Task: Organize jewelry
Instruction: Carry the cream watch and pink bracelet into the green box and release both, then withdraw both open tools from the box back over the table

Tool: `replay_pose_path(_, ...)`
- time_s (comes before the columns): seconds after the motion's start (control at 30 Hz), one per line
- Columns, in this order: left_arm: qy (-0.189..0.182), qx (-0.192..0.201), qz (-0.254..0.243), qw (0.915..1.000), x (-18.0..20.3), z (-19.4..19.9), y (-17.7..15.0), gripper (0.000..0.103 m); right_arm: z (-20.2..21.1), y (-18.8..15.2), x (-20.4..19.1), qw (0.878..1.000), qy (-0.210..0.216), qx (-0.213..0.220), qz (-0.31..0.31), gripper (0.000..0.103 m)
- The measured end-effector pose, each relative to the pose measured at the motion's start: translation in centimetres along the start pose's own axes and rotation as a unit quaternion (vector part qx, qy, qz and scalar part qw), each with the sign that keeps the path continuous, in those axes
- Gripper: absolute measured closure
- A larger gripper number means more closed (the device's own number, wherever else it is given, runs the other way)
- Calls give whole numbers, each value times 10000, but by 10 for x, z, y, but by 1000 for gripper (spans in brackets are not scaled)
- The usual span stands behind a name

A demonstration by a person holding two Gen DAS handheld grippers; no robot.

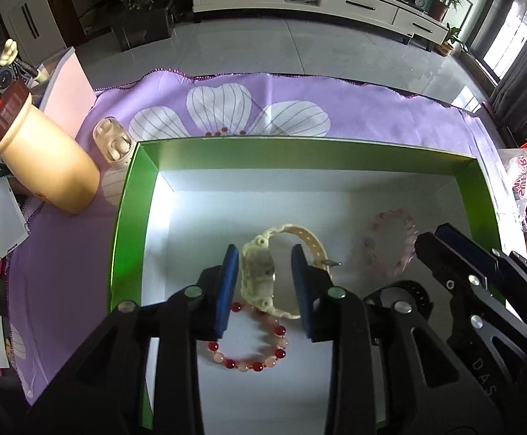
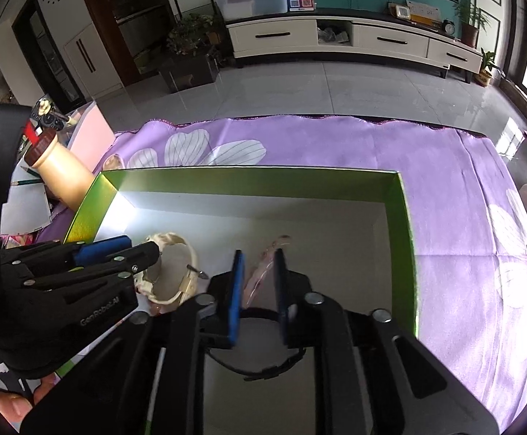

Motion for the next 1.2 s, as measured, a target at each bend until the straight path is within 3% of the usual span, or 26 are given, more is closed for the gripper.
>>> replay_pose_path(0.2,-67,160,-107,9998,4,17,-7,61,16,-4,10,9999,83,137,-49,78)
replay_pose_path(0.43,-272,462,-263,9982,8,60,-35,56,59,-35,10,9985,345,391,144,78)
replay_pose_path(0.67,-389,684,-505,9956,10,115,-92,50,106,-91,2,9954,727,478,411,78)
replay_pose_path(0.83,-431,611,-510,9959,-1,139,-146,46,129,-132,-1,9945,654,459,679,78)
replay_pose_path(1.2,-440,235,42,9987,-30,128,-237,46,136,-220,10,9947,501,-21,893,78)
Point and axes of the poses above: each gripper's, at about its wrist camera, not at the fingertips, and z roughly against the way its jaws point, x to its right, y to its top, the point moved 2 cm from there along -z, roughly the way its jaws point, and after that the axes turned 13 degrees about -y, right-handed, at the moved point
